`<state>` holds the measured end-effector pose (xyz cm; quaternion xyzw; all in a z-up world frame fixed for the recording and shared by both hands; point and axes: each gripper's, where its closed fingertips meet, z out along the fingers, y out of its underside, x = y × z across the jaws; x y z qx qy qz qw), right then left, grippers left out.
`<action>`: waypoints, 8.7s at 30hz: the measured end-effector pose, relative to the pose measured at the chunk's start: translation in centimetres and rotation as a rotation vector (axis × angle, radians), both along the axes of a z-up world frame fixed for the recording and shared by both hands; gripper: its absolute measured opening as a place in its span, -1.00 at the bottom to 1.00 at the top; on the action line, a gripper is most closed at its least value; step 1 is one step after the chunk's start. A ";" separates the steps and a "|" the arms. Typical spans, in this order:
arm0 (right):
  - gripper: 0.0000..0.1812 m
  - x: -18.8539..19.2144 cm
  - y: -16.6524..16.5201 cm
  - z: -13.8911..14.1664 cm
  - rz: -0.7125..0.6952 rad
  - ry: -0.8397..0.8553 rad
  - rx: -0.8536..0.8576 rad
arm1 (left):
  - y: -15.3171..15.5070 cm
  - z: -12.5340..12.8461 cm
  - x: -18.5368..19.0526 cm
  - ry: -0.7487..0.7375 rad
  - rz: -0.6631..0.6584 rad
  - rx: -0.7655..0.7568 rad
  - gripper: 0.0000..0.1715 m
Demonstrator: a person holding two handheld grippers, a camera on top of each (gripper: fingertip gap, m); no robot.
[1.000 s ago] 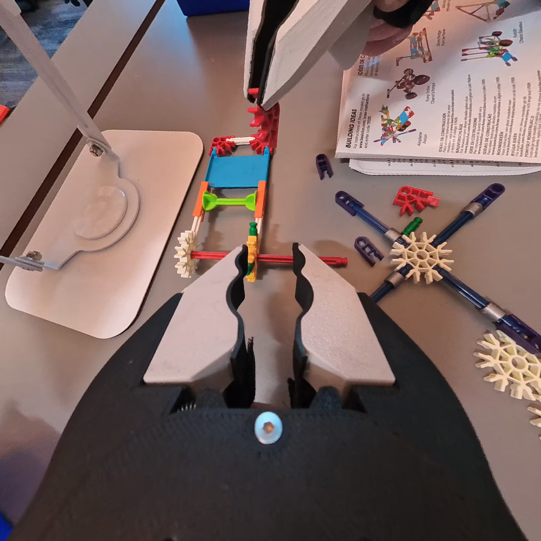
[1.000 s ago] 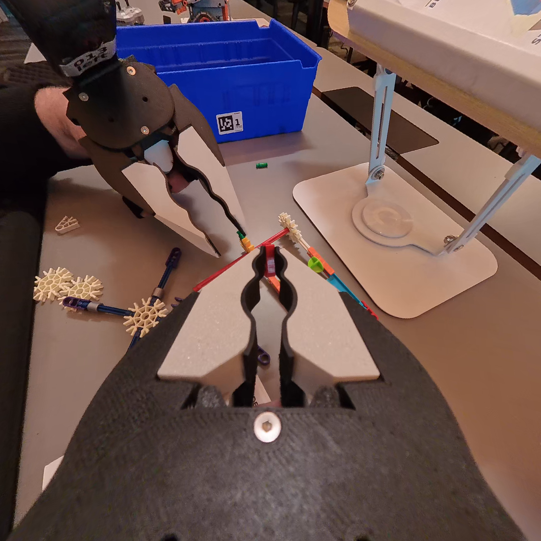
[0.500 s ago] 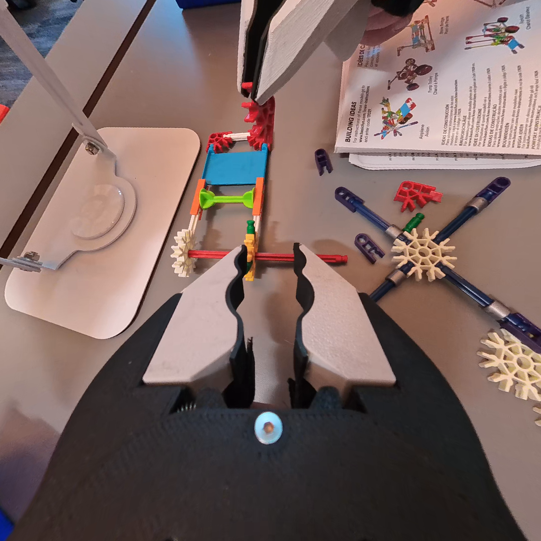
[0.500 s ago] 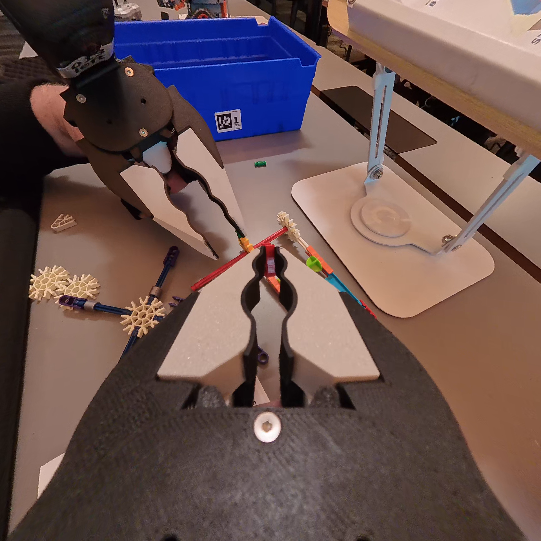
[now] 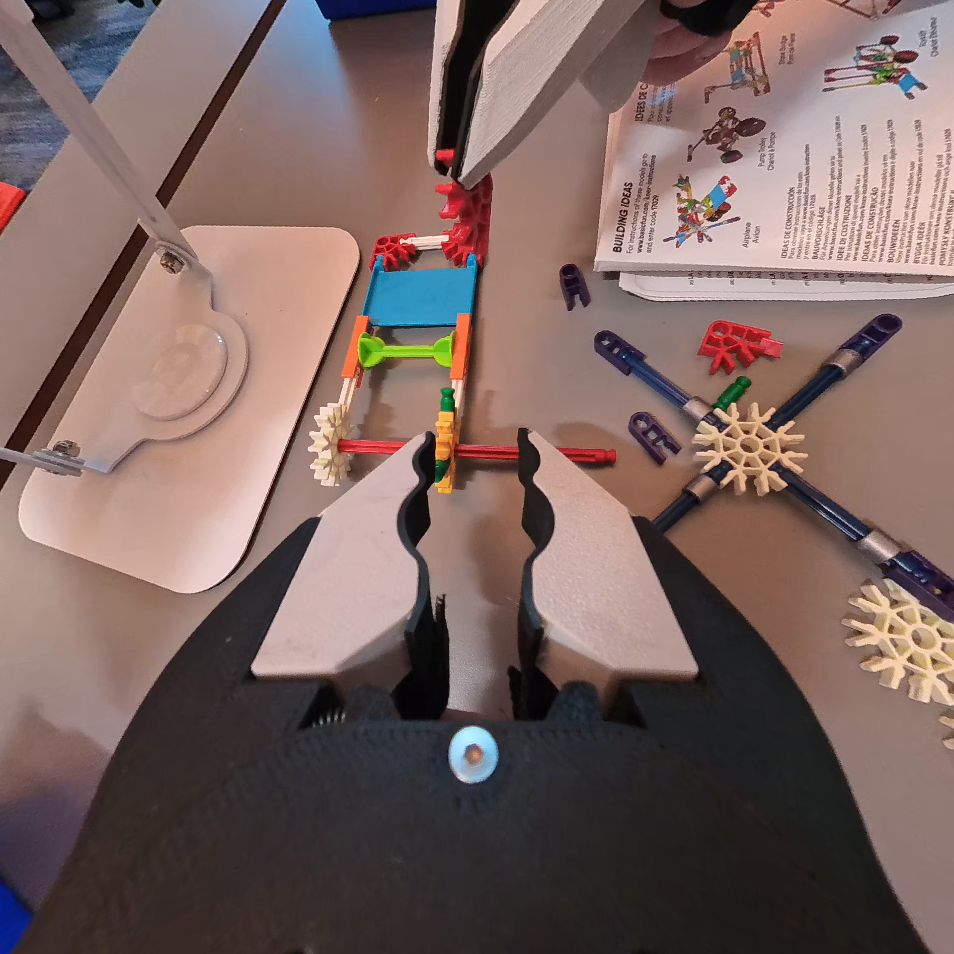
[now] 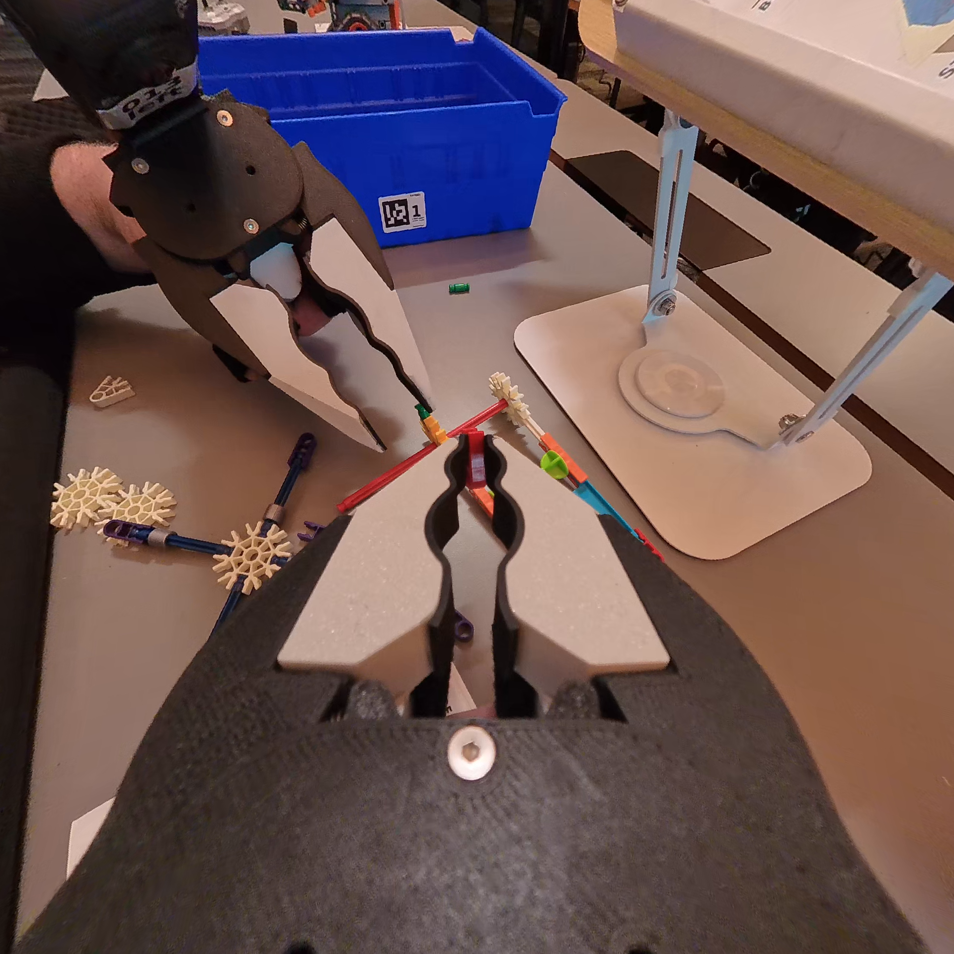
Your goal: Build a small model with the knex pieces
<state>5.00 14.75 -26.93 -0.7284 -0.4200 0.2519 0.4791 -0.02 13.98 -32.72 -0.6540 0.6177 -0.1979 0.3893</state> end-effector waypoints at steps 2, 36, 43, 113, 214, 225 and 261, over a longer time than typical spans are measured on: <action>-0.96 0.0 0.0 0.0 -0.001 0.000 0.000 | 0.0 0.0 0.0 -0.001 0.002 0.002 -0.65; -0.96 -3.8 0.0 -2.9 0.131 0.003 -0.124 | 1.1 -0.2 1.2 0.049 0.046 0.134 -0.67; -0.96 -4.1 0.3 -3.3 0.165 -0.031 -0.089 | 1.3 -1.2 2.0 0.028 0.059 0.063 -0.75; -0.86 -3.2 -2.1 -6.3 0.481 -0.165 -0.030 | -1.3 -2.0 3.0 0.013 -0.130 -0.002 -0.93; -0.70 0.3 -10.1 -9.0 0.670 -0.492 -0.217 | 3.7 -0.8 -31.4 0.602 0.266 -0.331 -0.44; -0.69 0.3 -10.1 -9.0 0.671 -0.505 -0.203 | 3.6 -2.8 -31.3 0.617 0.285 -0.374 -0.68; -0.71 0.2 -10.5 -9.0 0.683 -0.516 -0.194 | 6.1 -3.0 -33.4 0.617 0.452 -0.356 -0.71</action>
